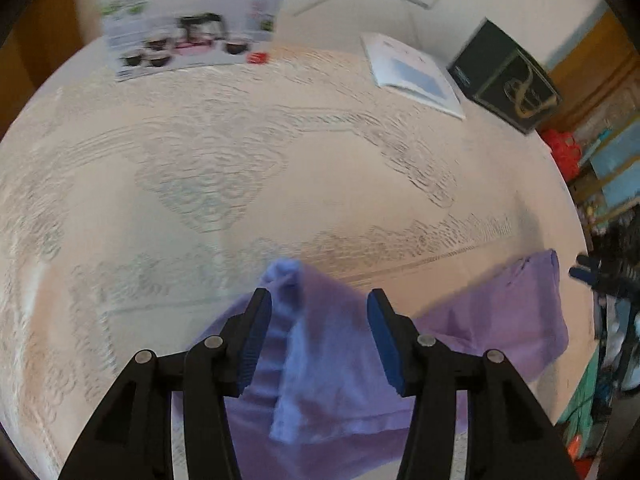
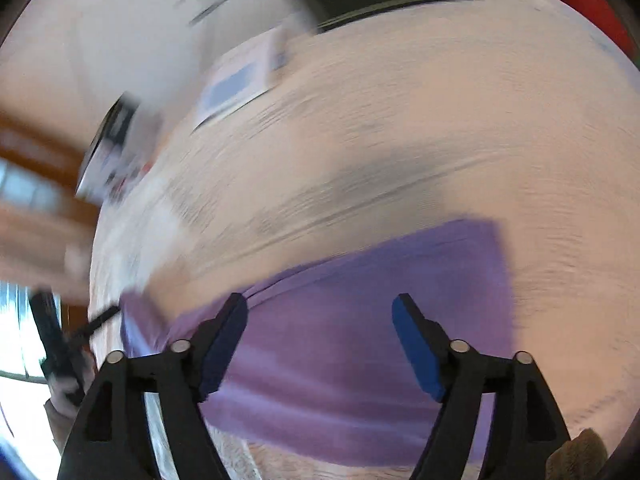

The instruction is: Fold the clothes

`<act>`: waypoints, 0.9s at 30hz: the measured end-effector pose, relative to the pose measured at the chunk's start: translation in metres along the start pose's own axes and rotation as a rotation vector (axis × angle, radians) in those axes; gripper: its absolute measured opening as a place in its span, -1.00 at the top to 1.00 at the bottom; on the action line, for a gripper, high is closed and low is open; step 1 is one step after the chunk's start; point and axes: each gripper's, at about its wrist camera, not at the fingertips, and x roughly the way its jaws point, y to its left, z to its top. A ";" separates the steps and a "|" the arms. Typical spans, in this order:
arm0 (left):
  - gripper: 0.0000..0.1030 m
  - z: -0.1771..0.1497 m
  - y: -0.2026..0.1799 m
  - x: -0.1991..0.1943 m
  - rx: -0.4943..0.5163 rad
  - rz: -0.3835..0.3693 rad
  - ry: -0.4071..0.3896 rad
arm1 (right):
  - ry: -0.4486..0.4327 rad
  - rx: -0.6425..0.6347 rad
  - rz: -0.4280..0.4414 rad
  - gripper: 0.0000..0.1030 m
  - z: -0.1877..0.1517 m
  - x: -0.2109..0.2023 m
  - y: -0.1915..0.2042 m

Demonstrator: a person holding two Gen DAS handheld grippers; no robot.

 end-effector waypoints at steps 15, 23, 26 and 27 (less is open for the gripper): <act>0.81 0.008 0.005 0.027 -0.047 0.214 -0.155 | 0.204 -0.237 0.255 -0.02 -0.015 0.085 0.142; 0.31 0.013 0.032 -0.027 -0.130 0.123 -0.226 | 0.182 -0.432 0.015 -0.02 -0.025 0.136 0.201; 0.13 0.003 0.031 -0.056 -0.082 0.181 -0.247 | 0.110 -0.471 0.081 -0.08 -0.026 0.115 0.216; 0.13 0.000 0.031 -0.066 -0.066 0.201 -0.254 | 0.098 -0.506 0.114 -0.37 -0.030 0.109 0.227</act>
